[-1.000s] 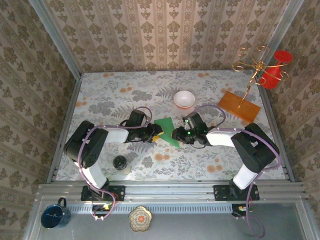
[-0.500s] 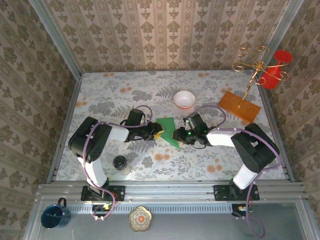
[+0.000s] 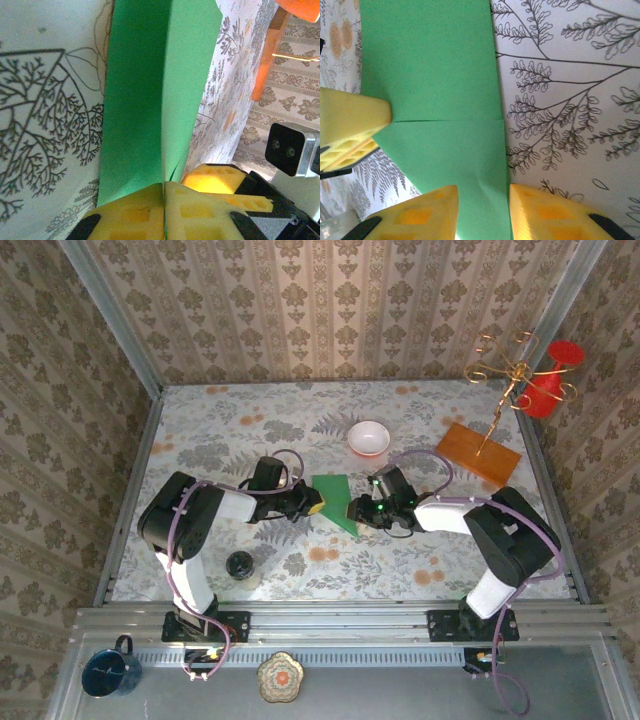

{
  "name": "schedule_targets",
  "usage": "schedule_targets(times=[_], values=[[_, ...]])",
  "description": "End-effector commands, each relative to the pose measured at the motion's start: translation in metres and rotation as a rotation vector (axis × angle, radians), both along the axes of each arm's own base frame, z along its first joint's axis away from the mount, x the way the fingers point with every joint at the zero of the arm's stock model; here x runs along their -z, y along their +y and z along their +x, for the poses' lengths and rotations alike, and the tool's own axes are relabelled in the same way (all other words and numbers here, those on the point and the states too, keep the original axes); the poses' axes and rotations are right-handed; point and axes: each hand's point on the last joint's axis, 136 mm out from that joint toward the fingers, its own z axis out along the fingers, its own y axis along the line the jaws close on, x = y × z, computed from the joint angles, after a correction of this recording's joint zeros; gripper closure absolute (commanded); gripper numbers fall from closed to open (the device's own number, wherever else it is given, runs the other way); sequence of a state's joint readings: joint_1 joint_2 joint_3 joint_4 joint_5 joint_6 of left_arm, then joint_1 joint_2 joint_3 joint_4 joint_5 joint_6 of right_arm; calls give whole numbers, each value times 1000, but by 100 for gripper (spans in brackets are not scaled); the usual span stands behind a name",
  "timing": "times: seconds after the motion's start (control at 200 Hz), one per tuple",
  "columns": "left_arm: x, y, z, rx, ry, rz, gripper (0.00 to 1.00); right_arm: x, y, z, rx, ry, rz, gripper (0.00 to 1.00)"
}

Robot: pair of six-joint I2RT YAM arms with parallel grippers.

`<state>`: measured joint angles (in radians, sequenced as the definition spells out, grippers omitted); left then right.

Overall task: Fold a paper plane with a square sheet of paper (pick it up from the middle)
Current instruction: Fourth fold the wing at the center of the table.

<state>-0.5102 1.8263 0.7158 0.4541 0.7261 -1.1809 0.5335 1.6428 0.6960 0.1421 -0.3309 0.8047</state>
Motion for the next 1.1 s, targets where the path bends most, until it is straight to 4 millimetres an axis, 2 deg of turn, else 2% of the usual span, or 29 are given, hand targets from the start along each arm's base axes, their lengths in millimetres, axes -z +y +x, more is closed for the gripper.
schedule_targets(times=[0.0, 0.225, 0.385, 0.63, 0.735, 0.96, 1.095], values=[[-10, 0, 6, 9, -44, -2, 92, -15, -13, 3, -9, -78, -74, 63], [-21, 7, 10, -32, -28, 70, 93, -40, -32, 1, -70, -269, -331, 55], [-24, 9, 9, -54, 0, 157, 93, -49, -16, -8, -171, -394, -476, 54], [-25, 3, 8, -56, 34, 205, 93, -39, 18, -13, -291, -438, -649, 52], [-25, -1, 8, -54, 43, 202, 93, -30, 26, -11, -306, -433, -706, 53], [-24, -1, 7, -59, 57, 198, 93, -13, 39, -8, -328, -410, -732, 59], [-25, -3, 6, -54, 56, 193, 93, -7, 39, -5, -318, -408, -758, 59]])
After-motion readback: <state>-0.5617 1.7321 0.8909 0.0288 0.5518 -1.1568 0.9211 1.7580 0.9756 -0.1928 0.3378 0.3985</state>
